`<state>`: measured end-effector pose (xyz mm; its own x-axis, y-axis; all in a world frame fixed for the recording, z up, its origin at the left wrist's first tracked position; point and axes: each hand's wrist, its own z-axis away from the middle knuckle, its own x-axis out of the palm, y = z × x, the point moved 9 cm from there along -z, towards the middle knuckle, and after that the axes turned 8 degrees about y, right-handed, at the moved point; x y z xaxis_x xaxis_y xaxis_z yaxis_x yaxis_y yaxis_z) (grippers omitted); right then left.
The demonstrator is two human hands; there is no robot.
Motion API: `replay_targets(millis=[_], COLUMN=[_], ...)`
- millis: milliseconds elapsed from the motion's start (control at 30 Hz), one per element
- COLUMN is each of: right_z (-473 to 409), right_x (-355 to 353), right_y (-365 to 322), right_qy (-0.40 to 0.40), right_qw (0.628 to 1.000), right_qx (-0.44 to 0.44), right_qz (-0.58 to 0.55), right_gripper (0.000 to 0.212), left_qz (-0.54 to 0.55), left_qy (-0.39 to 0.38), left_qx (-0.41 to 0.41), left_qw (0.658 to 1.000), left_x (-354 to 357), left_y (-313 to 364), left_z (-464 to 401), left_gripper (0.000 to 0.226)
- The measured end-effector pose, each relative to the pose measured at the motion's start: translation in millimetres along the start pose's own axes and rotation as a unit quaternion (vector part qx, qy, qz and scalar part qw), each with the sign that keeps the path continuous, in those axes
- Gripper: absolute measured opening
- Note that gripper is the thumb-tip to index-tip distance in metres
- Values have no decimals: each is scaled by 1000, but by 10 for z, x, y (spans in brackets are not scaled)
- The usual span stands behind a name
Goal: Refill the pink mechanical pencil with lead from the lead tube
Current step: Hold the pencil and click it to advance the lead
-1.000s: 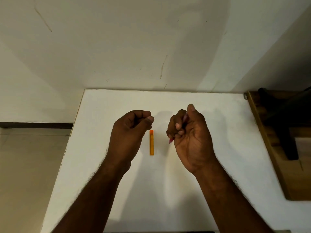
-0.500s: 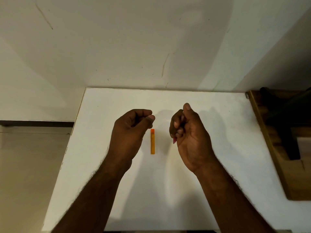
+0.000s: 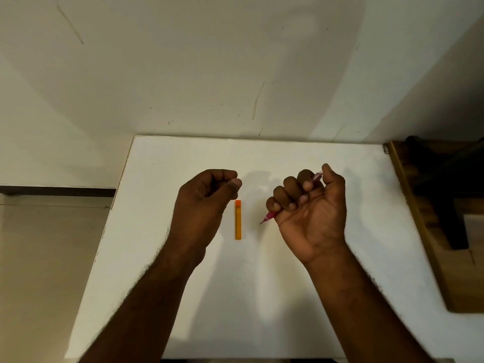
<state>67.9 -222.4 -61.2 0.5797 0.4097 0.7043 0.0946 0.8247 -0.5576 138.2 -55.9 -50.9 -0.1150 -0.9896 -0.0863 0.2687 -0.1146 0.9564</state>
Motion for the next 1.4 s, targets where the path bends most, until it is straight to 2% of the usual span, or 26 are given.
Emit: replay_targets(millis=[100, 600, 1400], right_z=[-2, -4, -30], right_x=[-34, -70, -112], right_y=[6, -29, -48], right_qy=[2, 10, 28], right_qw=[1000, 998, 998], right_qx=[6, -1, -4], right_qz=[-24, -60, -63], right_gripper=[51, 50, 50], left_qz=[2, -2, 1], left_qy=[-4, 0, -3], left_qx=[0, -4, -4], left_qw=[1000, 1000, 1000], left_x=[13, 6, 25], left_y=[-4, -4, -2], left_z=[3, 10, -1], left_gripper=[13, 13, 12])
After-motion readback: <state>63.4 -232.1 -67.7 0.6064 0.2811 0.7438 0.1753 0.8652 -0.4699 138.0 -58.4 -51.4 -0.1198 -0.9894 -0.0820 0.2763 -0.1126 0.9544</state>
